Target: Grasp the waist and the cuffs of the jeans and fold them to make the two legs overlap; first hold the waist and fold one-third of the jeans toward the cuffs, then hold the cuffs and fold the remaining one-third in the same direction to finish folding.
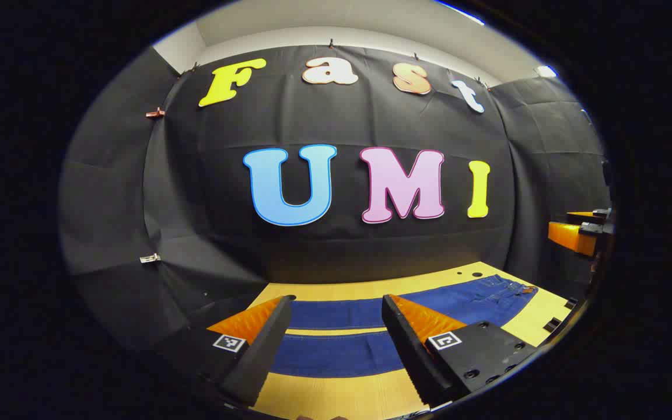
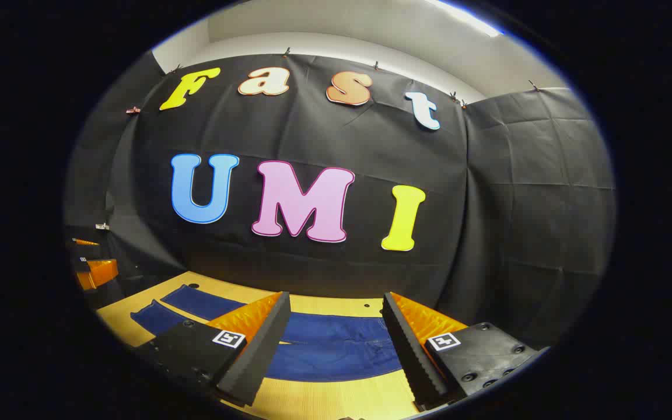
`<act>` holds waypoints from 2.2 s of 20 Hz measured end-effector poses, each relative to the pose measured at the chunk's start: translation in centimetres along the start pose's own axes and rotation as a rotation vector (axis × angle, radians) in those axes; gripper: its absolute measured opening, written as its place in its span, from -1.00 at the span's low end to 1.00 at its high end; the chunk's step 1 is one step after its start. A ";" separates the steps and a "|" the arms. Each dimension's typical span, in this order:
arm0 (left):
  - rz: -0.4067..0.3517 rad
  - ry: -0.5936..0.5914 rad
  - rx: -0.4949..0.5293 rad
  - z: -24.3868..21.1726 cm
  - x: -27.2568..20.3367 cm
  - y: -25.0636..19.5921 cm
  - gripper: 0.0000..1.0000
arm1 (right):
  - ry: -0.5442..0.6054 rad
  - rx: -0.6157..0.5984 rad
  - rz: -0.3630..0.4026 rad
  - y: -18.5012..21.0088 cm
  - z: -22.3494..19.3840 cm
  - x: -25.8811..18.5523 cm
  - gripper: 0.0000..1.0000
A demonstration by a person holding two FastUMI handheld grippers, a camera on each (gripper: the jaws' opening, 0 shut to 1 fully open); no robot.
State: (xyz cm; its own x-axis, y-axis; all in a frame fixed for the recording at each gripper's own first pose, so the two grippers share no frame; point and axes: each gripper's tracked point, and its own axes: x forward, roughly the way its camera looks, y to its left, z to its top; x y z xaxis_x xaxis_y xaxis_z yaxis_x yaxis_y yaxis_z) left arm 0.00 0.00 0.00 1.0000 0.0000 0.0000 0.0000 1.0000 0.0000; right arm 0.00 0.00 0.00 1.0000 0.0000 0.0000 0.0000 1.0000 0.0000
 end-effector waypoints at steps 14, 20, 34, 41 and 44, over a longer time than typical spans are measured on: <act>-0.004 0.022 0.006 0.9 6.1 -5.2 0.94 | 0.044 0.042 0.041 -3.0 -2.5 5.8 0.94; -0.015 0.016 0.022 0.5 5.2 -4.3 0.94 | 0.044 0.037 0.032 -2.7 -2.3 5.1 0.94; -0.065 0.167 0.507 -8.7 7.3 7.8 0.96 | 0.037 -0.015 -0.016 -3.9 -1.2 3.7 0.94; -0.317 0.442 0.993 -23.3 8.6 15.1 0.96 | 0.085 -0.038 -0.052 -4.6 -2.6 1.0 0.96; -0.377 0.552 1.117 -28.1 9.7 18.1 0.97 | 0.114 -0.059 -0.069 -5.2 -3.6 -0.3 0.94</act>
State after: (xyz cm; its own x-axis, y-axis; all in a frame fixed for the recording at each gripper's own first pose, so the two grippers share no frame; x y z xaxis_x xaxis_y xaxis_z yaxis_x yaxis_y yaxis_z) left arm 9.72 18.11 -28.11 0.8065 -0.0119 -0.5911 0.5461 0.3981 0.7371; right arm -0.33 -5.17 -3.55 0.9912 -0.0718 -0.1115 0.0651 0.9959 -0.0627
